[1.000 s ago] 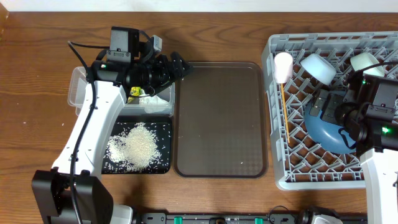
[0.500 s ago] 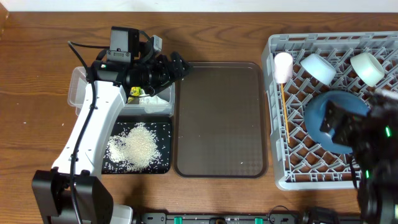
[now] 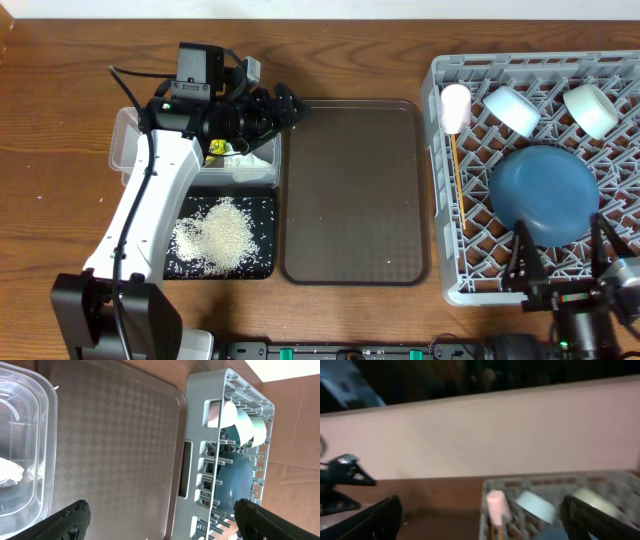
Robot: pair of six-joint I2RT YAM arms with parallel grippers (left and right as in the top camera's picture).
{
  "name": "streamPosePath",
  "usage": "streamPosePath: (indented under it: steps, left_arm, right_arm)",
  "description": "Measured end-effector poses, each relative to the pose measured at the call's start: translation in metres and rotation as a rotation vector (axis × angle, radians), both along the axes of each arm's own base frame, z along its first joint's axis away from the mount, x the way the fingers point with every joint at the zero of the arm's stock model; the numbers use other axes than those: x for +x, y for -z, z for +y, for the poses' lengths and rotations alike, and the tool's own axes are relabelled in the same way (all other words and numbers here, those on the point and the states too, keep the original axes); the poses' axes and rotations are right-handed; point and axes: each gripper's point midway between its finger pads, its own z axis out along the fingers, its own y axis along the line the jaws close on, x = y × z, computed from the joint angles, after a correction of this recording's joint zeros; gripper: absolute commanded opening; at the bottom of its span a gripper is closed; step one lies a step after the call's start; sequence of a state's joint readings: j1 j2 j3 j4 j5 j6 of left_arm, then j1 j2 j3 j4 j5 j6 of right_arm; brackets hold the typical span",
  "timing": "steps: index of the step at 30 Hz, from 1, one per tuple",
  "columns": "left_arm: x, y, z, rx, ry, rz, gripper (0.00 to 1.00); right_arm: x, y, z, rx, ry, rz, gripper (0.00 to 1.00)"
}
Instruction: Sort waste into correct bins and load items into the dishwasher rack
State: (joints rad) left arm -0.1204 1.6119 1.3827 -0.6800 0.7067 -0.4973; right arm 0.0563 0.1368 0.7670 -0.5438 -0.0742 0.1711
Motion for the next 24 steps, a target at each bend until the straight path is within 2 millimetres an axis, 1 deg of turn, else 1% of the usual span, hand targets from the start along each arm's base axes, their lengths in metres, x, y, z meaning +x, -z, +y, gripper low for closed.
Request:
streamPosePath:
  steps: [2,8,11,15,21,24]
  left_arm:
    - [0.0,0.0,0.0,0.0,0.0,0.0,0.94]
    - [0.0,0.0,0.0,0.0,0.0,0.0,0.94]
    - [0.0,0.0,0.0,0.0,0.0,0.0,0.94]
    - [0.0,0.0,0.0,0.0,0.0,0.0,0.95]
    - [0.0,0.0,0.0,0.0,0.0,0.0,0.94]
    - [0.0,0.0,0.0,0.0,0.0,0.0,0.94]
  right_arm:
    - [0.005,0.003,0.002,0.008,-0.014,-0.051,0.99]
    - [0.028,0.009,0.004,0.041,-0.016,-0.219,0.99]
    - [0.035,0.018,0.004,0.048,-0.014,-0.271,0.99]
    - [0.045,0.045,0.003,0.05,-0.008,-0.291,0.99]
    - [0.066,0.1,0.003,0.045,0.003,-0.194,0.99]
    - [0.073,0.125,0.003,0.042,0.005,-0.141,0.99]
